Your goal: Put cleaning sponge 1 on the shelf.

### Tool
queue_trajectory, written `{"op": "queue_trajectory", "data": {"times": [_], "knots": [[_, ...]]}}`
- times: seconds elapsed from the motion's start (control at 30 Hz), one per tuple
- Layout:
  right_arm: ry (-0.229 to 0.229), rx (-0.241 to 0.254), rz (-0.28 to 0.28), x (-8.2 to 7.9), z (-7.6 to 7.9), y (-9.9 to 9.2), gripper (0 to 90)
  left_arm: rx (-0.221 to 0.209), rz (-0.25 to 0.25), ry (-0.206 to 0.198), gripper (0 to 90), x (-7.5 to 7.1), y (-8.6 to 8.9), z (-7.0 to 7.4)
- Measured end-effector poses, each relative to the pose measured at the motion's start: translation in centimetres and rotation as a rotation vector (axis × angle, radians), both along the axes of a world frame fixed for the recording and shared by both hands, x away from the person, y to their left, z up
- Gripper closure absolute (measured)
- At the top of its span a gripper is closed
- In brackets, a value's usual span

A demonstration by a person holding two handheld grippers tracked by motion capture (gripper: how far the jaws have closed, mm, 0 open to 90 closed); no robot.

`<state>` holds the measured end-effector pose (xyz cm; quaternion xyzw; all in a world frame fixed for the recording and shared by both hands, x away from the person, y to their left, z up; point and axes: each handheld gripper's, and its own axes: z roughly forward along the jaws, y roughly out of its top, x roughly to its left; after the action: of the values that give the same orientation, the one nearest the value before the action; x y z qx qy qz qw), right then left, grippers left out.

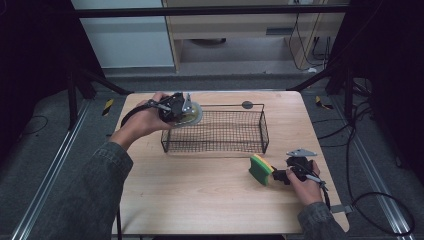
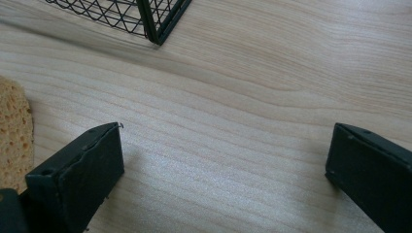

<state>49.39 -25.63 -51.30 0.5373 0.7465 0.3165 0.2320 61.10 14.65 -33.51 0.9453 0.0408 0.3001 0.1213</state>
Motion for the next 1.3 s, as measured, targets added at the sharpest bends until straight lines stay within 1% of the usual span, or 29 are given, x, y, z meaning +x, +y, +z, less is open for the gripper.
{"op": "queue_trajectory", "data": {"times": [0.1, 0.27, 0.37, 0.47, 0.53, 0.77, 0.8, 1.0, 1.3], "knots": [[0.0, 0.0, -0.001, 0.0, 0.0, 0.0, 0.5, 0.006, -0.003, -0.001, 70.7, 0.1, 0.0, -0.2], [0.0, 0.0, 0.0, 0.0, 0.0, 0.0, 0.5, 0.005, -0.004, 0.012, 70.7, 0.1, 0.0, -0.7], [0.001, 0.0, -0.001, 0.0, 0.0, 0.0, 0.5, 0.013, -0.01, 0.015, 70.7, 0.2, -0.1, -0.9], [0.0, 0.0, -0.001, 0.0, 0.0, 0.0, 0.5, 0.007, -0.008, 0.022, 70.7, 0.2, -0.1, -1.0], [0.0, 0.0, 0.0, 0.0, 0.0, 0.0, 0.5, 0.014, -0.015, 0.021, 70.7, 0.2, -0.2, -1.0], [0.001, 0.002, 0.0, 0.0, 0.0, 0.0, 0.4, 0.01, -0.014, 0.038, 70.7, 0.3, -0.2, -1.5], [0.001, 0.002, 0.0, 0.0, 0.0, 0.0, 0.4, 0.016, -0.02, 0.036, 70.7, 0.3, -0.2, -1.5], [0.001, 0.002, 0.0, 0.0, 0.0, 0.0, 0.4, 0.024, -0.018, 0.041, 70.7, 0.2, -0.1, -1.7], [0.001, 0.002, 0.0, 0.0, 0.0, 0.0, 0.5, 0.035, -0.019, 0.066, 70.7, 0.3, 0.0, -2.8]]}}
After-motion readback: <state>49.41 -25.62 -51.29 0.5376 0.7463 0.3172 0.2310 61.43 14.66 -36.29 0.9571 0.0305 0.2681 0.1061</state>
